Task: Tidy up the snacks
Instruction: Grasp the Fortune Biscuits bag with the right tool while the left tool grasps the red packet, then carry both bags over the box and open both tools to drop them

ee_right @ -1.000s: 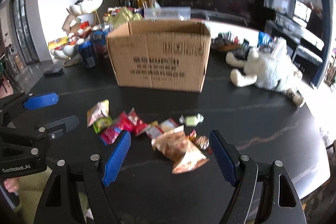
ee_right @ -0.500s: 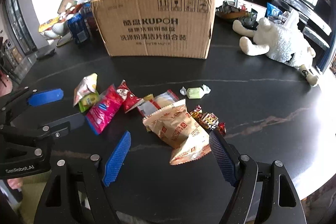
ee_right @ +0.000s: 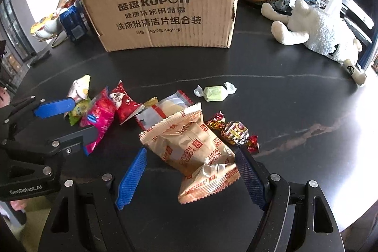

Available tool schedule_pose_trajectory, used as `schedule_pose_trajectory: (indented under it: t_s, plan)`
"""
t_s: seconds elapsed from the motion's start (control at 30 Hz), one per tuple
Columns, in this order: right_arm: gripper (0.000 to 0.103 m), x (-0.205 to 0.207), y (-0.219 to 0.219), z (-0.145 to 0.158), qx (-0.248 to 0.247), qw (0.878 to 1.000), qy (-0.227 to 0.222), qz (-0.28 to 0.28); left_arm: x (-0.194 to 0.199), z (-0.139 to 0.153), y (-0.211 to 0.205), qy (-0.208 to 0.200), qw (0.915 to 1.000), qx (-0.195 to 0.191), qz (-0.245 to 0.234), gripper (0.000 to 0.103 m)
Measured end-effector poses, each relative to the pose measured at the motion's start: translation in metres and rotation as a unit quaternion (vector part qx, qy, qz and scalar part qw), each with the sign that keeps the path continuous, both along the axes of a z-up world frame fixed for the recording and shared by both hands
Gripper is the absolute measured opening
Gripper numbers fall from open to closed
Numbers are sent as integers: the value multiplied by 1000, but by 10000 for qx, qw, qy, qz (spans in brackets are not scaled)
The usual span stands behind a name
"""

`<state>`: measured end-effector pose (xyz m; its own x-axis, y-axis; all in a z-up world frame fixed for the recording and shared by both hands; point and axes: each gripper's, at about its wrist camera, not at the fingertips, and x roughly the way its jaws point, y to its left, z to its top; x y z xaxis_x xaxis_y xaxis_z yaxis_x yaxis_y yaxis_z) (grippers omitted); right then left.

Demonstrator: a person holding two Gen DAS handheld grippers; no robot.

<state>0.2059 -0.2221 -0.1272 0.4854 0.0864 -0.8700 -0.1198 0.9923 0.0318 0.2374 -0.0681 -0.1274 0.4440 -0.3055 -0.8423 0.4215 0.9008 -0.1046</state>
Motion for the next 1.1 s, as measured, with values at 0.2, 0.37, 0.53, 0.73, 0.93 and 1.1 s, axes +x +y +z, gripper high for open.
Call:
schedule_pose_trajectory:
  t_s: [0.2, 0.37, 0.53, 0.73, 0.93, 1.1]
  plan:
    - [72, 4, -1, -2, 64, 10000, -1, 0, 7, -6, -3, 123, 9999, -97, -37, 58]
    - [60, 6, -5, -4, 192, 9998, 19, -53, 8, -9, -7, 184, 9997, -113, -88, 38]
    - [50, 3, -4, -1, 190, 9998, -47, -22, 6, -6, -7, 205, 9996, -195, -82, 31]
    - [41, -3, -3, 5, 197, 9997, -136, -35, 0, 3, -4, 114, 9996, -260, -26, 29]
    - [41, -10, -3, 19, 186, 9993, -316, -61, -11, 18, 0, -49, 9995, -314, -2, 29]
    - [41, -18, -1, 35, 122, 9984, -547, -80, -22, 35, 4, -327, 9990, -310, 45, 29]
